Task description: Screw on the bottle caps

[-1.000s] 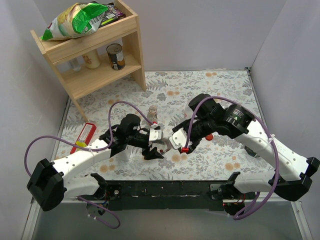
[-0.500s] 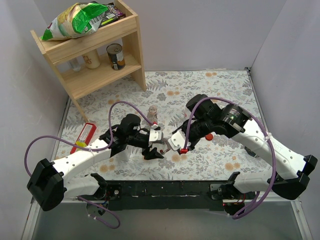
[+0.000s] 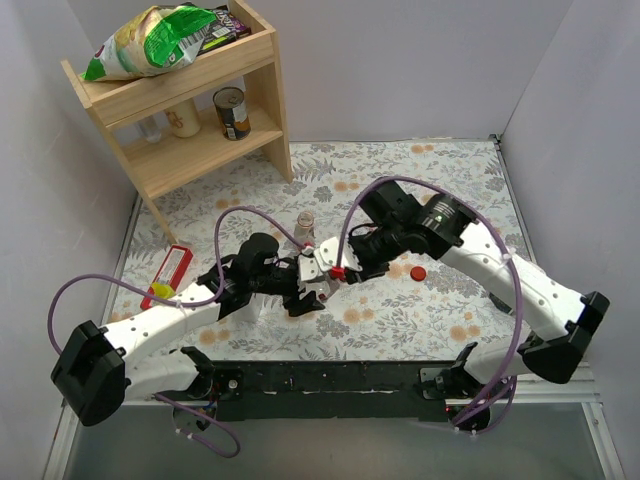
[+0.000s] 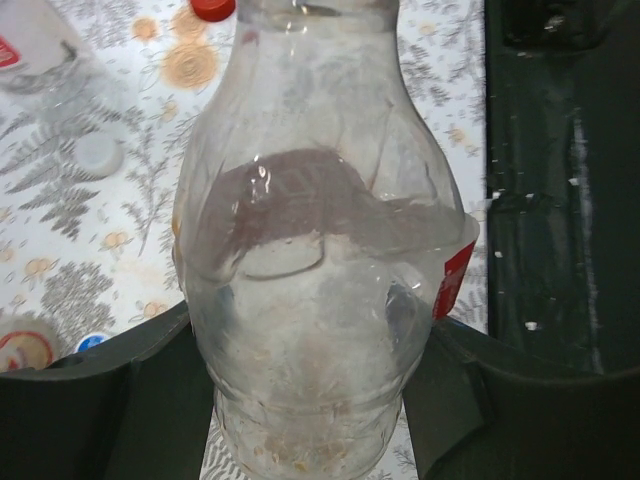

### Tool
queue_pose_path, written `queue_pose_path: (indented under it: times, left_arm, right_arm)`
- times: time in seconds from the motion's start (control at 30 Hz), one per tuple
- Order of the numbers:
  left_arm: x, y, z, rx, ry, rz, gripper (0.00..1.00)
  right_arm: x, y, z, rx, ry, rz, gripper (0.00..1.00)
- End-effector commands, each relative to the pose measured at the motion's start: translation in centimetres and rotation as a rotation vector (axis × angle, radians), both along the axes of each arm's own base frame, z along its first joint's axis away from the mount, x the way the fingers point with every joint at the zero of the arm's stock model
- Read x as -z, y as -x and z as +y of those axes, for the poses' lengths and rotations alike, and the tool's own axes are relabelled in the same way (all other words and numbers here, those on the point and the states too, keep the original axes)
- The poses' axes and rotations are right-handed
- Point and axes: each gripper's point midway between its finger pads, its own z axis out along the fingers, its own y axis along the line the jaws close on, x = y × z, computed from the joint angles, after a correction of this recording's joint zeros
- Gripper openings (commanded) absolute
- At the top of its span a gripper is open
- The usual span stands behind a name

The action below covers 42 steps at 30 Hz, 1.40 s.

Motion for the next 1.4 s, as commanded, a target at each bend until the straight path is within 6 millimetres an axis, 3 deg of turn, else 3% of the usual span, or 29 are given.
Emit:
queue_pose_path:
  times: [0.0,0.2,0.4,0.47,0.5,0.53,0.67,0.73,0.8,0.87,0.97,1.03,1.1,1.13,1.2,1.37]
  left_arm:
    - [-7.9,-5.2,-0.3,-0.217,0.214,-0.286,0.00]
    - [-7.9,-7.0,0.5,-0.328,0.199,-0.310,0.00]
    - [-6.6,-7.3,1.0,-0.362,0.172,-0.292,0.00]
    - [-5.8,-7.3,1.1,-0.377,0.152,-0.267,0.00]
    - [-5.5,-7.4,1.2,-0.379,0.143,-0.256,0.00]
    - [-5.1,-7.2,1.1,-0.375,0.135,-0.237,0.00]
    - [-3.6,-5.6,1.1,-0.319,0.096,-0.166,0.00]
    - [-2.7,-4.6,1.2,-0.280,0.063,-0.129,0.00]
    - [-2.1,-3.0,1.0,-0.188,0.045,-0.103,0.00]
    - [-1.5,-1.0,0.8,-0.076,0.034,-0.081,0.00]
    - [-1.4,0.6,0.7,0.027,0.033,-0.026,0.00]
    - [-2.1,1.0,0.3,0.064,0.033,0.005,0.00]
    - [-1.8,1.5,0.1,0.112,0.012,0.058,0.00]
    - [-2.4,1.4,-0.1,0.123,0.017,0.053,0.00]
    - [-2.1,1.4,-0.2,0.137,0.008,0.062,0.00]
    - [-2.6,1.4,-0.2,0.144,0.017,0.039,0.00]
  right_arm:
    - [1.6,2.1,0.6,0.164,0.100,0.311,0.19]
    - [2.1,1.0,1.4,0.335,0.128,0.497,0.17]
    - [0.9,-3.0,1.8,0.540,0.060,0.728,0.09]
    - [0.1,-4.1,2.2,0.589,0.033,0.797,0.15]
    - [-0.1,-4.4,2.2,0.591,0.027,0.777,0.22]
    - [-0.3,-4.7,2.2,0.591,0.020,0.760,0.36]
    - [-3.4,-6.2,1.8,0.586,-0.059,0.709,0.60]
    - [-6.2,-7.0,1.3,0.572,-0.123,0.641,0.67]
    - [-7.8,-6.7,0.3,0.541,-0.148,0.584,0.69]
    - [-8.1,-6.3,-0.5,0.510,-0.164,0.525,0.69]
    - [-7.8,-3.6,-2.3,0.307,-0.197,0.347,0.69]
    - [-5.2,-2.5,-3.1,0.231,-0.148,0.278,0.68]
    - [-5.3,-2.3,-3.4,0.144,-0.183,0.103,0.67]
    - [-3.7,-2.0,-3.8,0.126,-0.160,0.086,0.67]
    - [-4.3,-2.3,-3.8,0.077,-0.201,-0.047,0.67]
    - [-4.0,-1.6,-3.0,-0.015,-0.207,-0.118,0.67]
